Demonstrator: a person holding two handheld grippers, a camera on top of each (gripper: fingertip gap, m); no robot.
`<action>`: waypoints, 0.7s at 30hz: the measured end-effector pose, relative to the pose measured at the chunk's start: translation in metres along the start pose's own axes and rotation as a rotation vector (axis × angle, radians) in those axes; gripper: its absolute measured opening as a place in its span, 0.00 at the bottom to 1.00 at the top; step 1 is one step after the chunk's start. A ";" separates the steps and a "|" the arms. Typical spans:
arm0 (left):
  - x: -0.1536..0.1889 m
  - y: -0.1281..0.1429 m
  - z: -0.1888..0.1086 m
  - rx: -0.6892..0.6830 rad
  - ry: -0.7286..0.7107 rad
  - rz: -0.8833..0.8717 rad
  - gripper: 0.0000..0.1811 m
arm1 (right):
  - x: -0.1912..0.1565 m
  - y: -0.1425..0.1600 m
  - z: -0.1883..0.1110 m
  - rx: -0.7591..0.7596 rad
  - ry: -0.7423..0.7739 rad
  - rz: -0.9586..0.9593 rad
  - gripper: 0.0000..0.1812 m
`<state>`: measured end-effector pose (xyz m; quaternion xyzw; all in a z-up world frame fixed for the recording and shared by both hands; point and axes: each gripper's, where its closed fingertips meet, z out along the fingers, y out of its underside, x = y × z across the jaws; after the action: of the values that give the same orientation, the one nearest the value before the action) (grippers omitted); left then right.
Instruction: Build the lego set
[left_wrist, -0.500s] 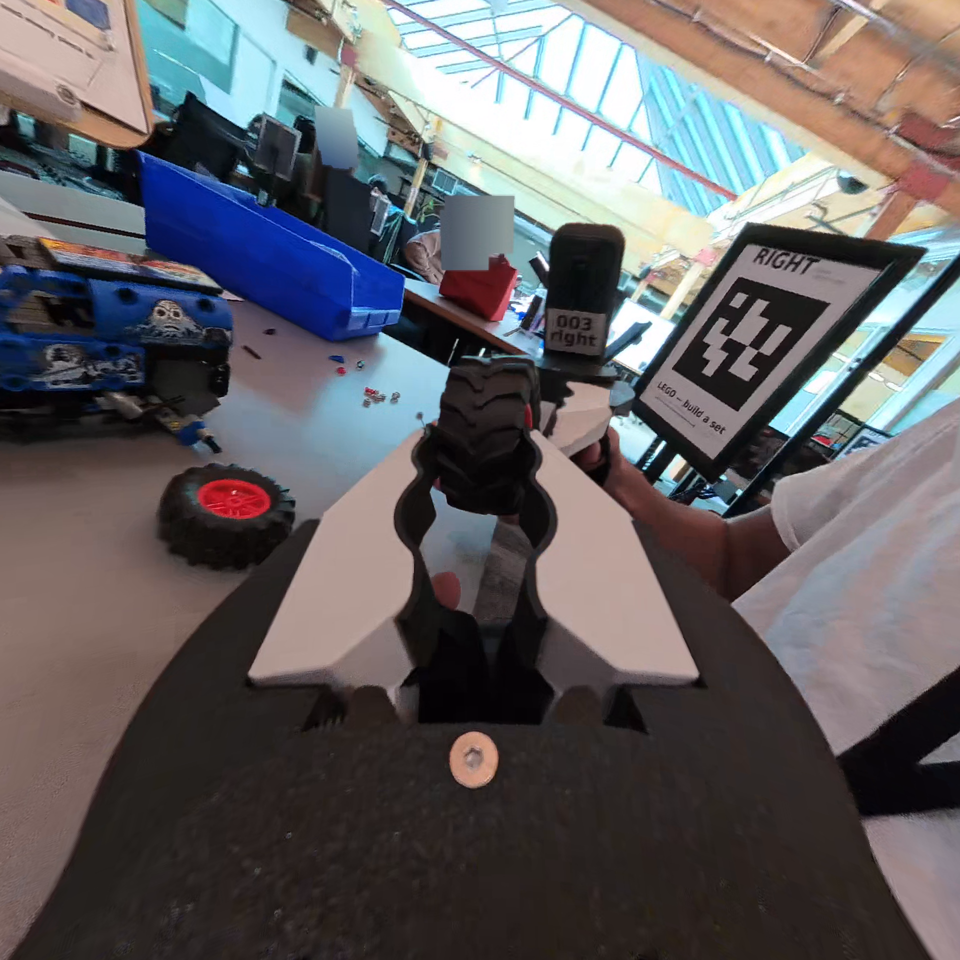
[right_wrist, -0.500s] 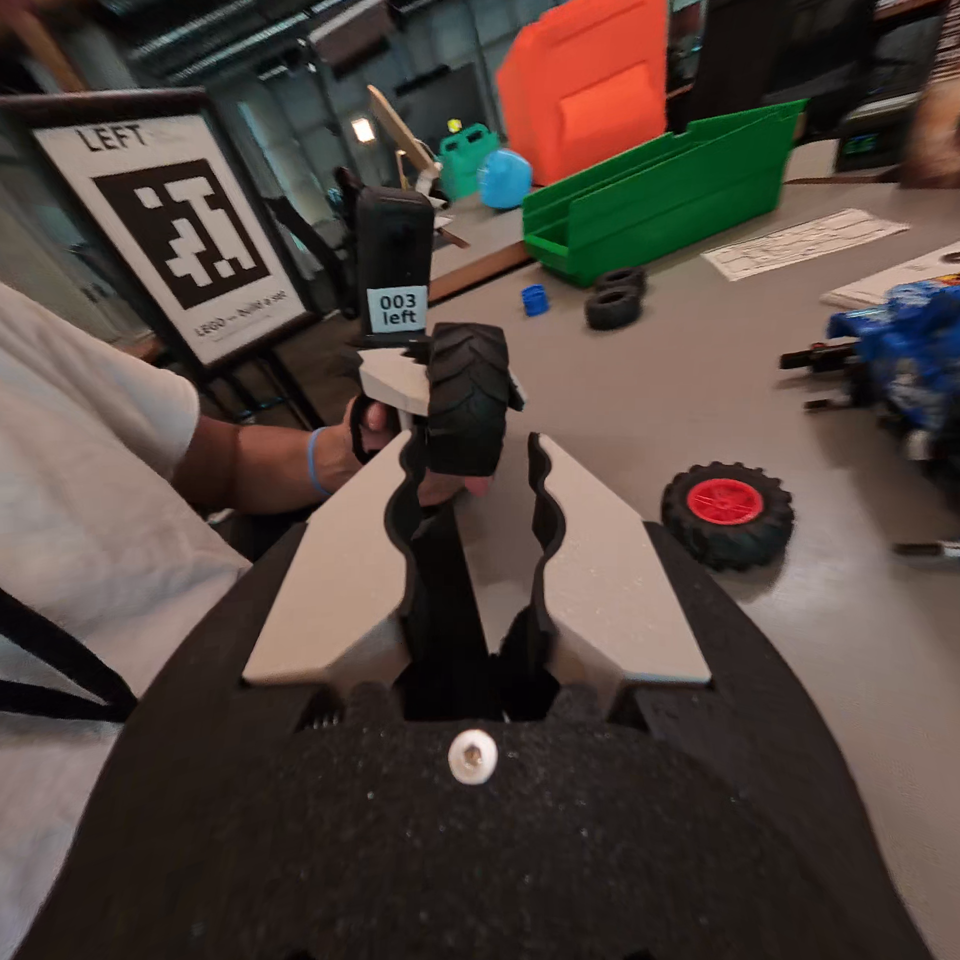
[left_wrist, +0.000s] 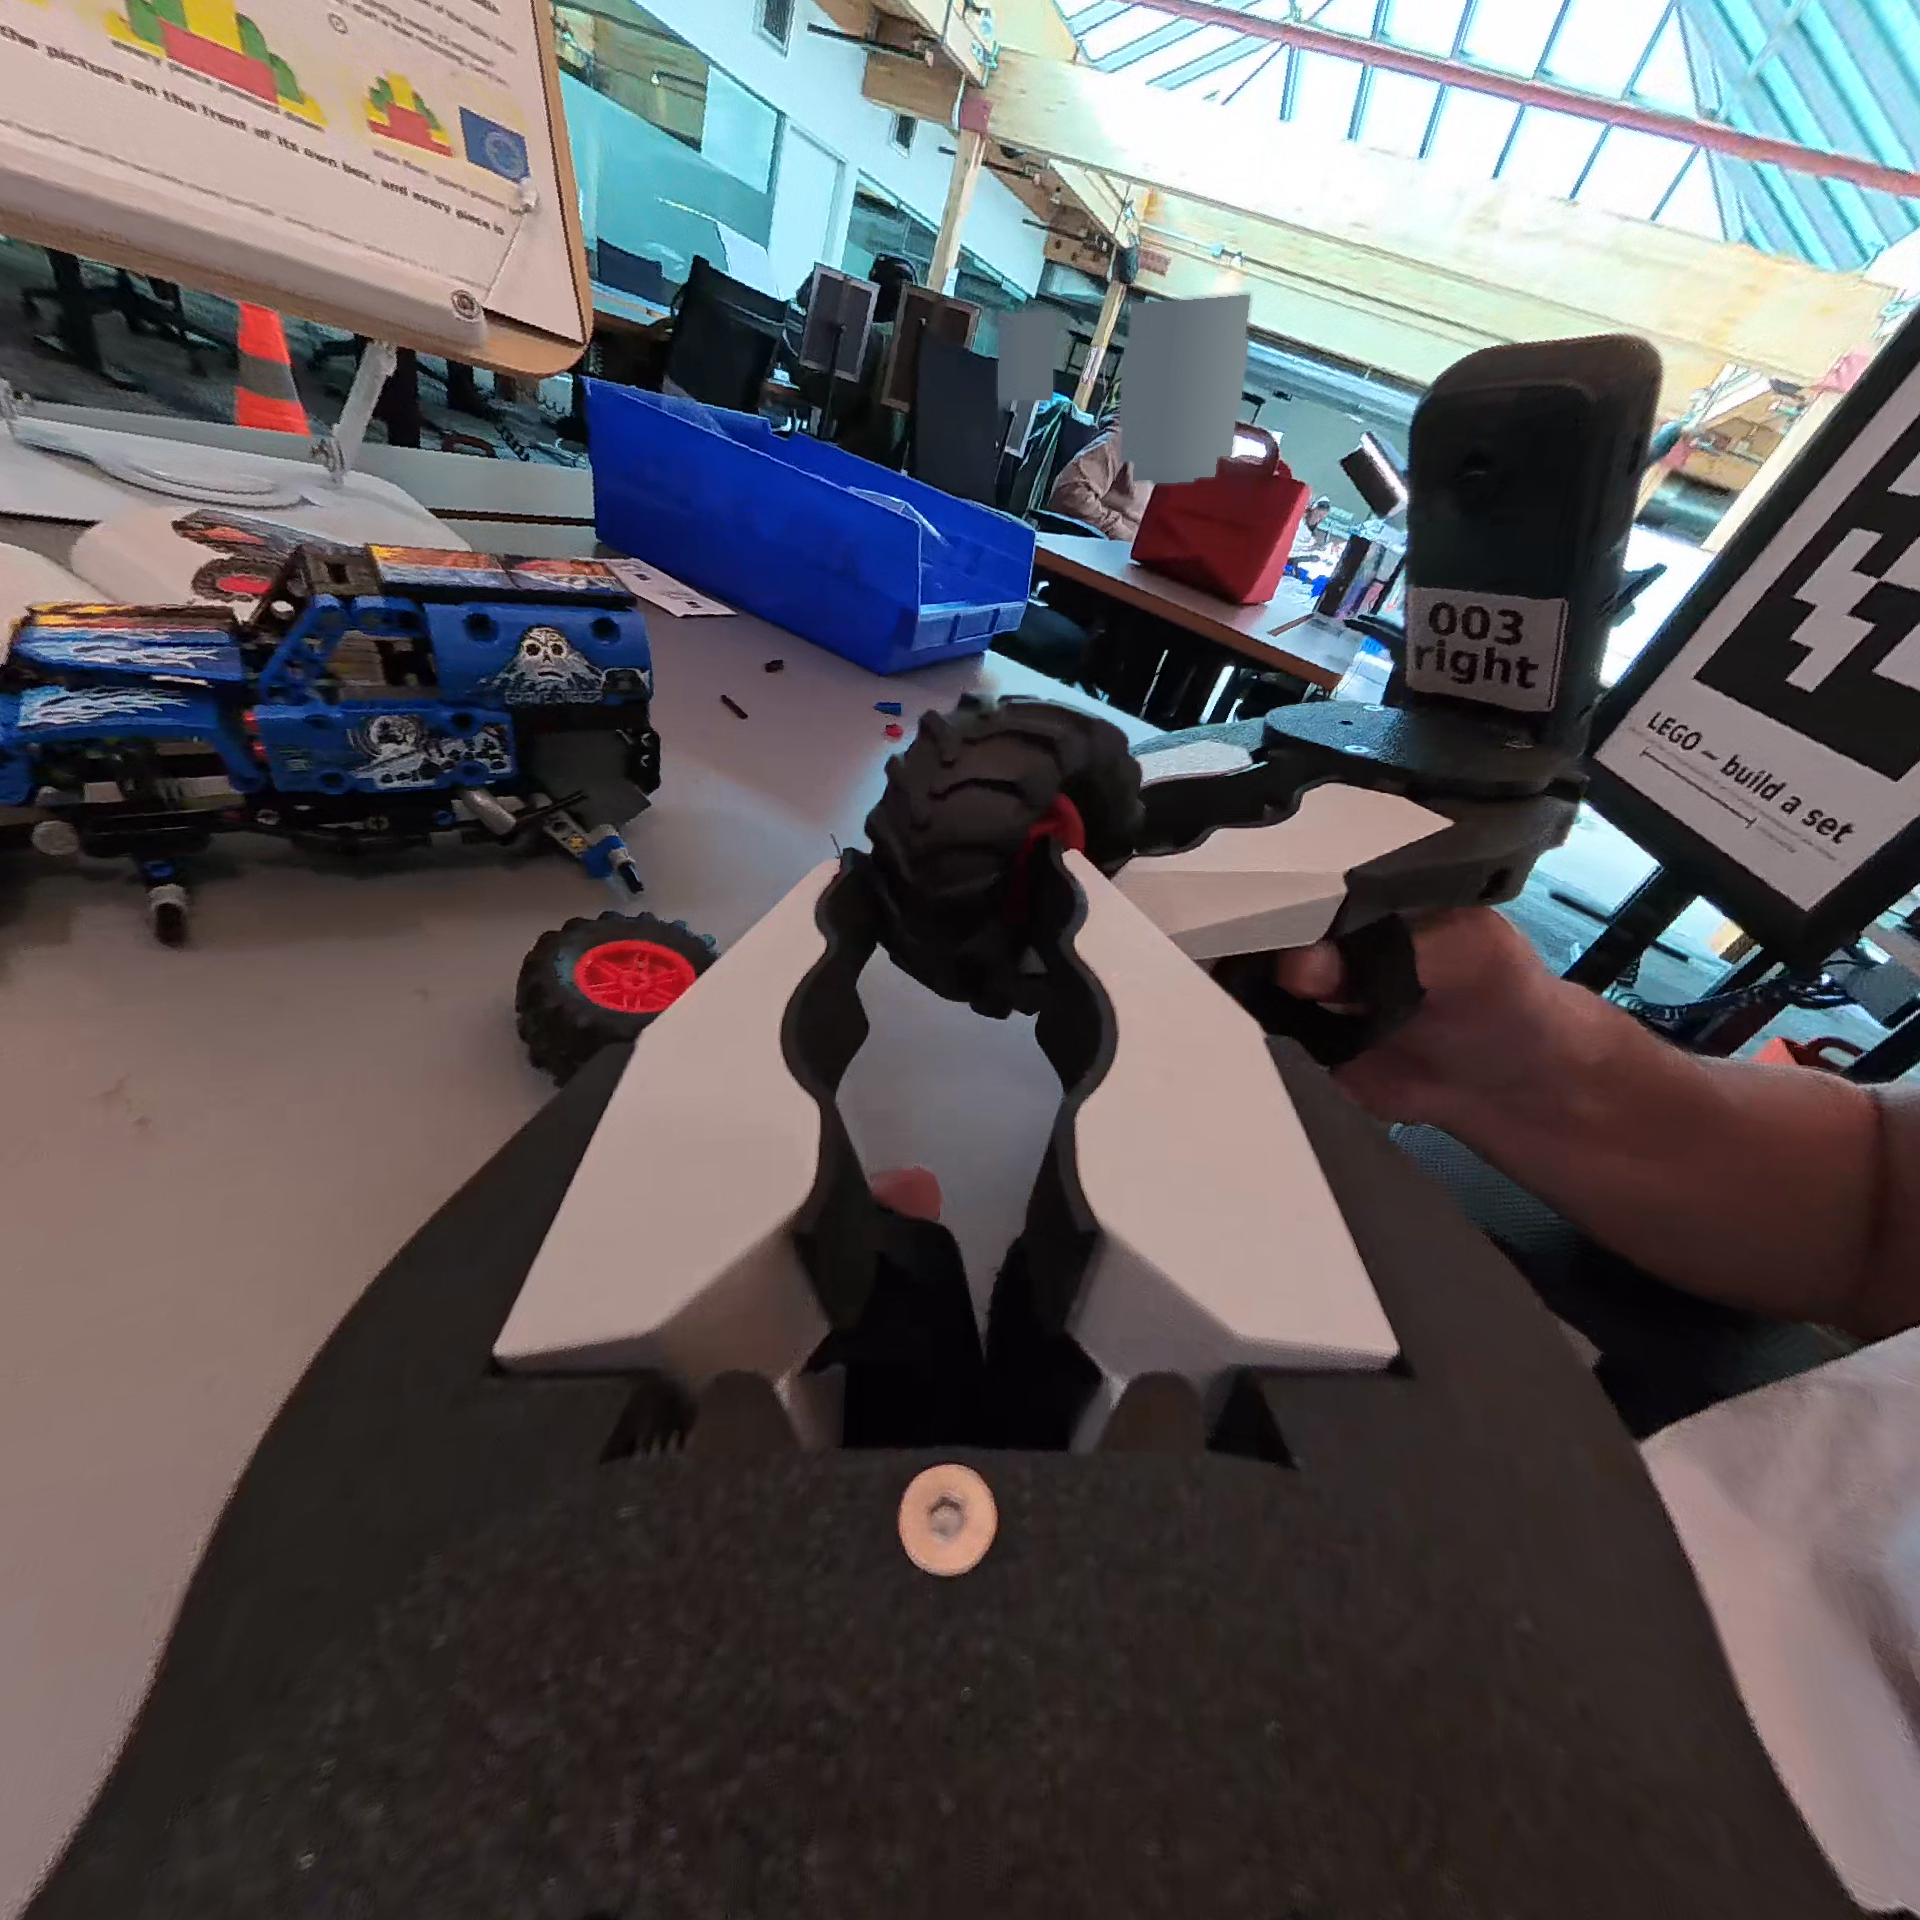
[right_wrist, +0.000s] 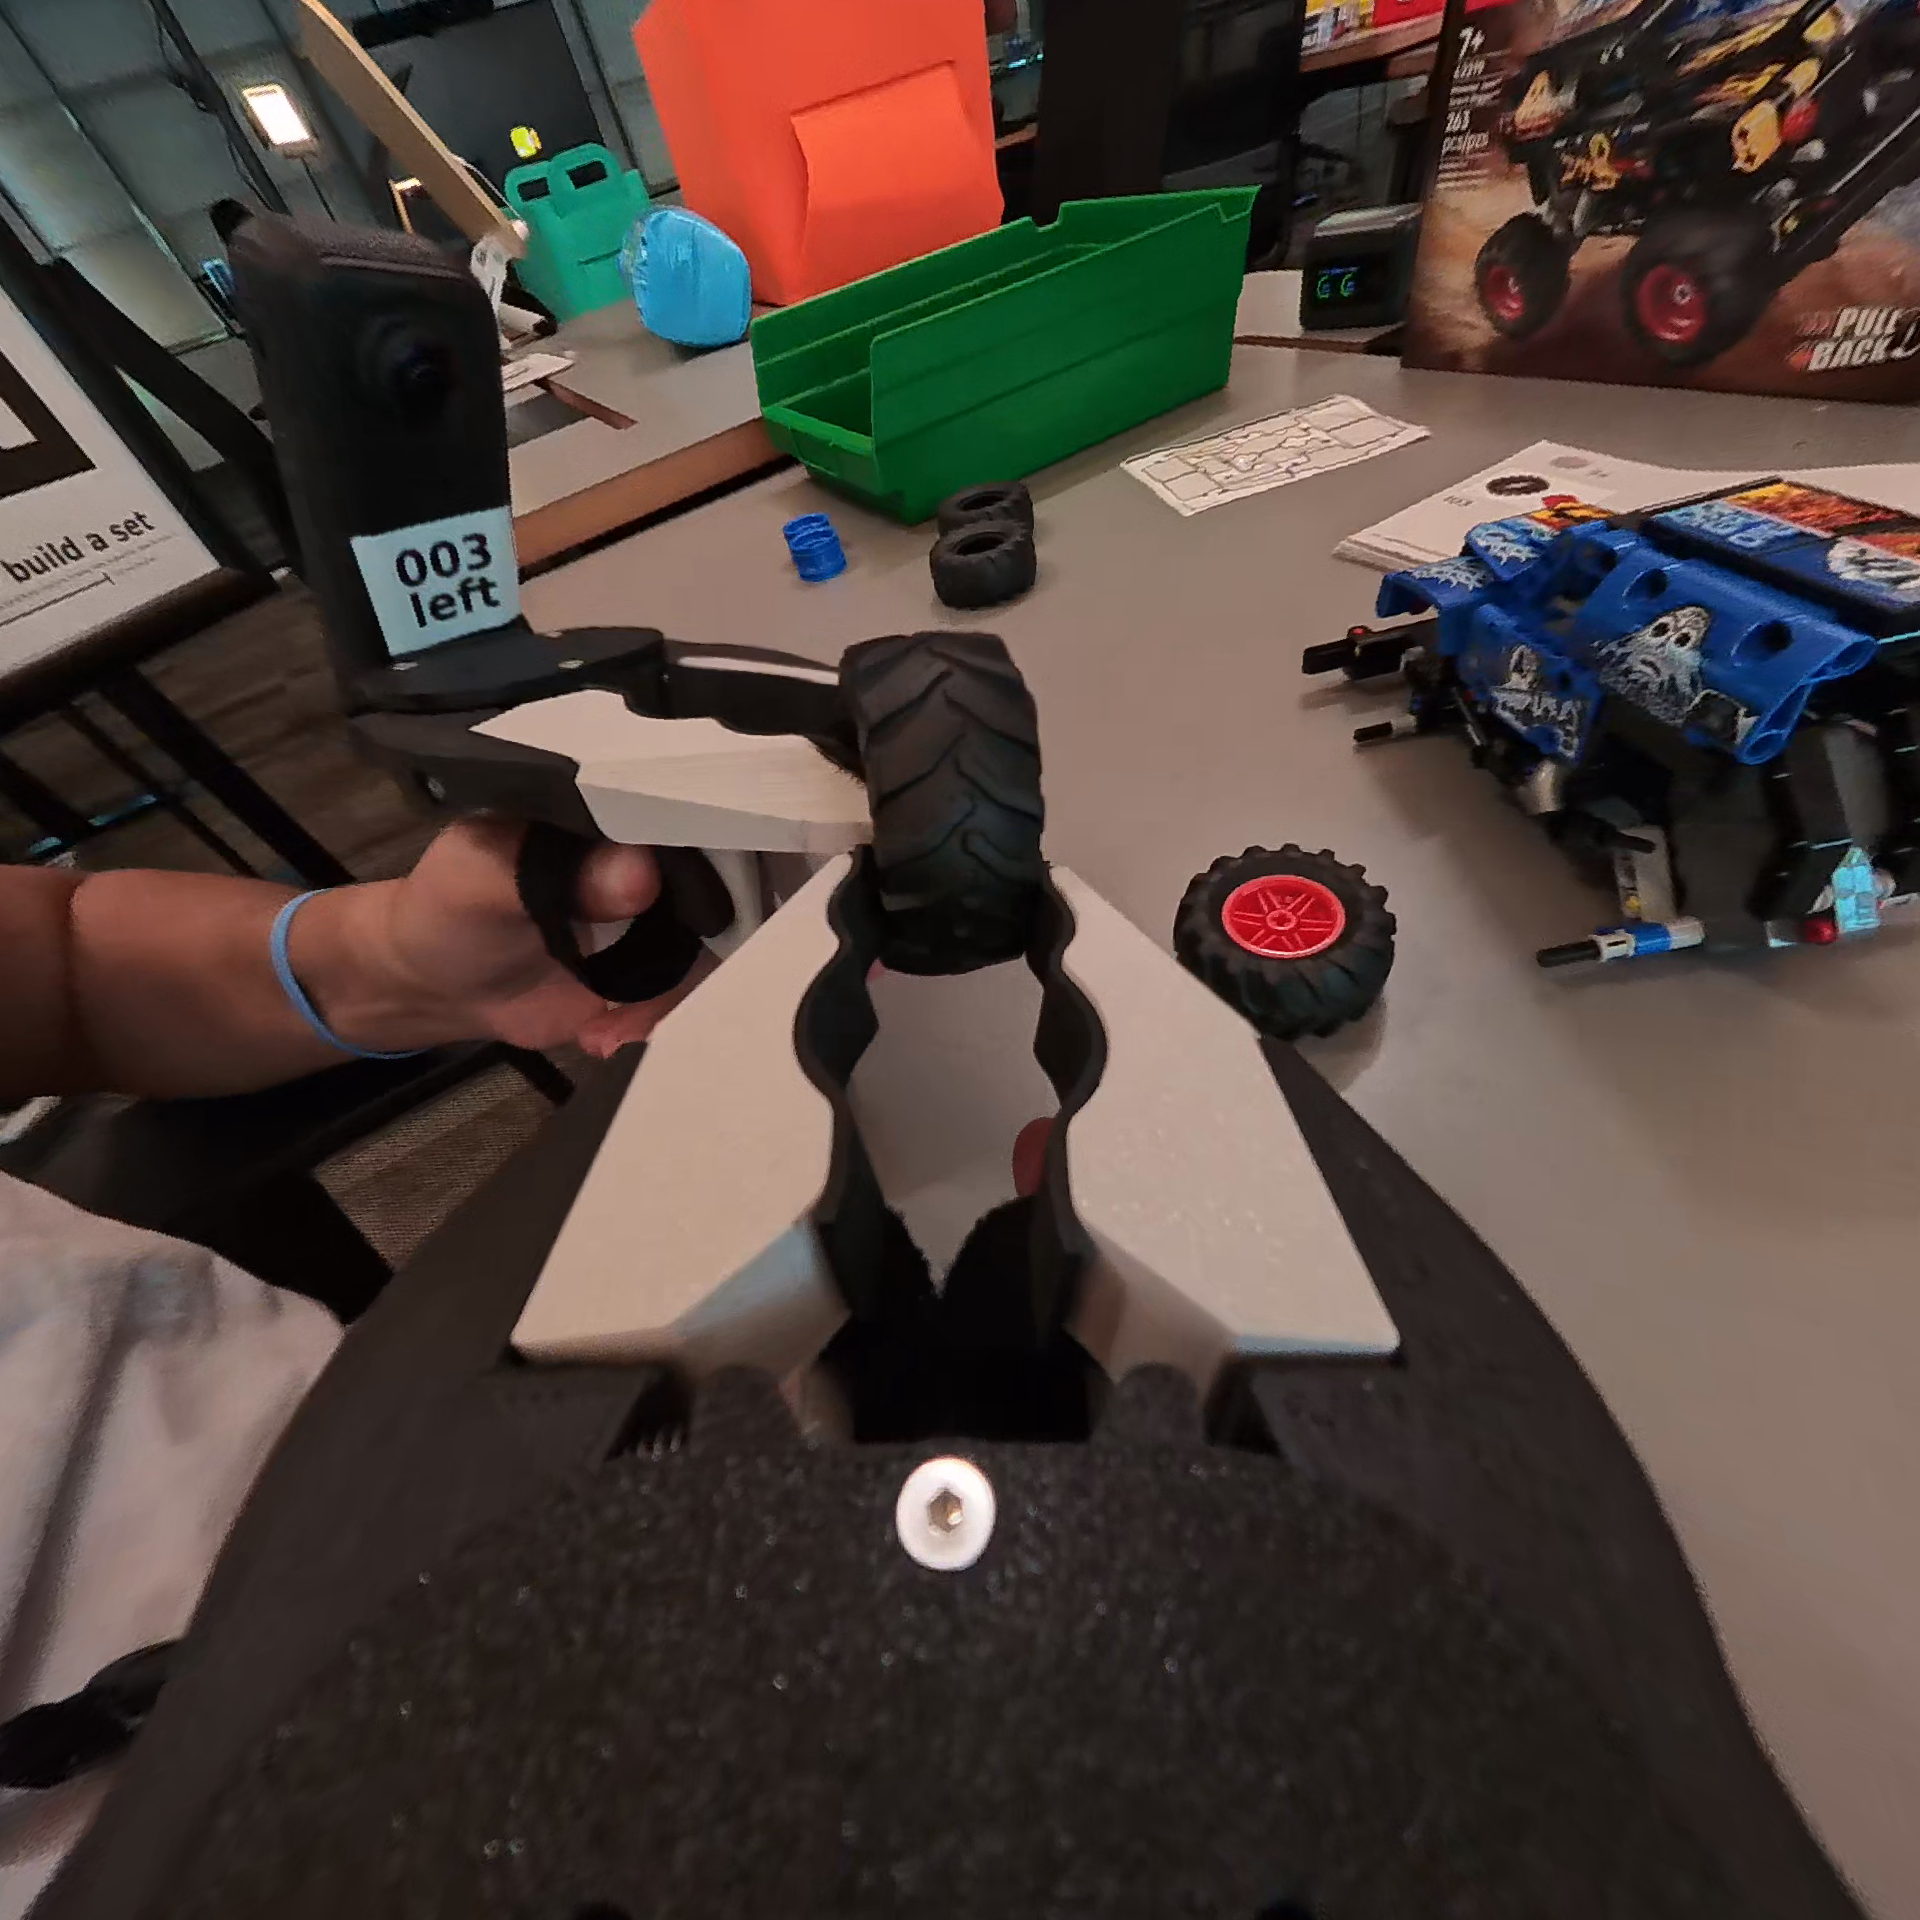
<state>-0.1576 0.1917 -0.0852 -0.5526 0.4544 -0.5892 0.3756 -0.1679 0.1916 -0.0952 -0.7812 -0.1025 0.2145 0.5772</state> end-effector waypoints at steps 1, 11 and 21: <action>-0.001 0.000 0.000 -0.001 0.001 -0.012 0.16 | 0.001 0.000 0.000 -0.004 -0.016 0.019 0.15; 0.009 0.000 -0.010 -0.028 0.188 -0.100 0.15 | -0.010 -0.005 -0.017 0.063 -0.336 0.193 0.16; -0.008 0.012 -0.004 -0.108 0.072 -0.052 0.14 | 0.006 0.000 -0.012 0.069 -0.166 0.141 0.15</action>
<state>-0.1611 0.1957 -0.0992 -0.5621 0.4845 -0.5927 0.3132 -0.1569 0.1839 -0.0941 -0.7457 -0.0876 0.3219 0.5767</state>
